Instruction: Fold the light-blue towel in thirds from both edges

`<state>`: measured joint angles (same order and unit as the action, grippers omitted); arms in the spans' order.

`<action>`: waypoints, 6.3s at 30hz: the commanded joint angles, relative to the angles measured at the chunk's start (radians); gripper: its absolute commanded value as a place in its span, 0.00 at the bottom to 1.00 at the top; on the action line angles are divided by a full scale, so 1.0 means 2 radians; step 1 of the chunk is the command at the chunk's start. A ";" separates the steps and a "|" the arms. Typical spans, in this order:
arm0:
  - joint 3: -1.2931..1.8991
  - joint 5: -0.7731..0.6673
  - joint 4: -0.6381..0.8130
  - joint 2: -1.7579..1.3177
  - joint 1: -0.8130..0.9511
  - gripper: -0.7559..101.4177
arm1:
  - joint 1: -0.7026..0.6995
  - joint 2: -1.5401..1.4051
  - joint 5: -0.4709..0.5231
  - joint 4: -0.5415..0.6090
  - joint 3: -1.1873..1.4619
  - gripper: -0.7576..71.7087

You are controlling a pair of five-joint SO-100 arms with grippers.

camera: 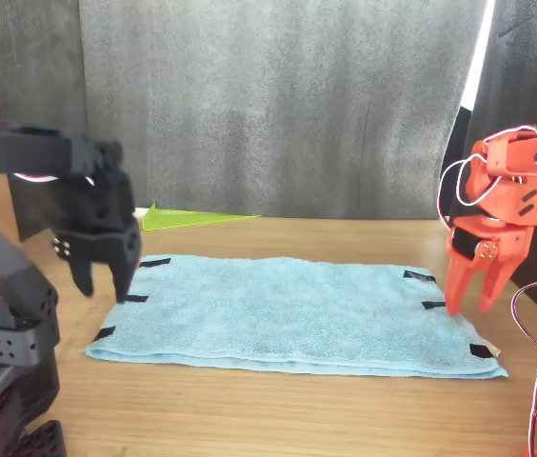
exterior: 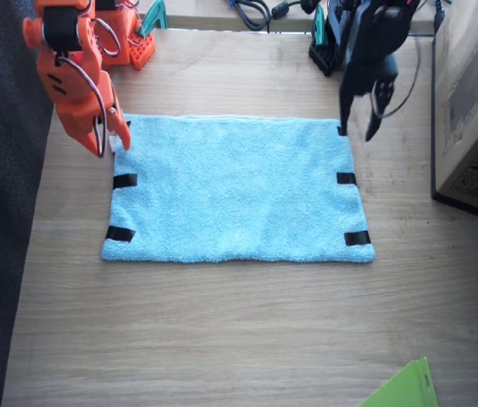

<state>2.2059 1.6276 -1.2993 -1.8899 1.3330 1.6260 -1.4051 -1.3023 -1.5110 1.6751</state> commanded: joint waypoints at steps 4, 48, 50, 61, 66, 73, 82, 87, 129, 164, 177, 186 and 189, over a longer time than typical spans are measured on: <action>-0.032 0.005 -0.004 0.030 -0.003 0.27 | 0.005 -0.010 -0.005 -0.008 -0.013 0.36; -0.122 0.028 -0.033 0.160 -0.002 0.28 | -0.015 0.057 0.026 -0.006 0.002 0.40; -0.127 0.030 -0.039 0.168 -0.005 0.28 | -0.017 0.061 0.027 -0.005 0.003 0.41; -0.140 0.038 -0.050 0.173 -0.001 0.28 | -0.007 0.064 0.026 -0.008 -0.004 0.40; -0.140 0.036 -0.050 0.179 -0.009 0.27 | 0.007 0.063 0.020 -0.012 -0.006 0.40; -0.136 0.039 -0.052 0.183 -0.013 0.27 | 0.018 0.061 0.017 -0.017 -0.006 0.40; -0.156 0.037 -0.062 0.218 0.002 0.26 | 0.029 0.068 0.014 -0.017 -0.007 0.40; -0.154 0.041 -0.063 0.219 0.005 0.26 | 0.028 0.079 0.012 -0.014 -0.007 0.40; -0.150 0.055 -0.080 0.201 0.002 0.01 | 0.074 0.013 0.015 -0.030 0.009 0.01; -0.310 0.064 -0.176 0.216 -0.126 0.01 | 0.204 0.070 -0.007 -0.183 -0.248 0.01; -0.435 0.064 -0.230 0.285 -0.187 0.00 | 0.265 0.160 -0.015 -0.217 -0.371 0.01; -0.518 0.060 -0.244 0.357 -0.232 0.00 | 0.277 0.199 -0.010 -0.217 -0.434 0.01; -0.558 0.057 -0.256 0.380 -0.241 0.00 | 0.279 0.216 -0.008 -0.217 -0.452 0.01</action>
<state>1.1720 1.7349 -1.7886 -1.1321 0.8606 2.1614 -0.9710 -1.3146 -1.9359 0.8115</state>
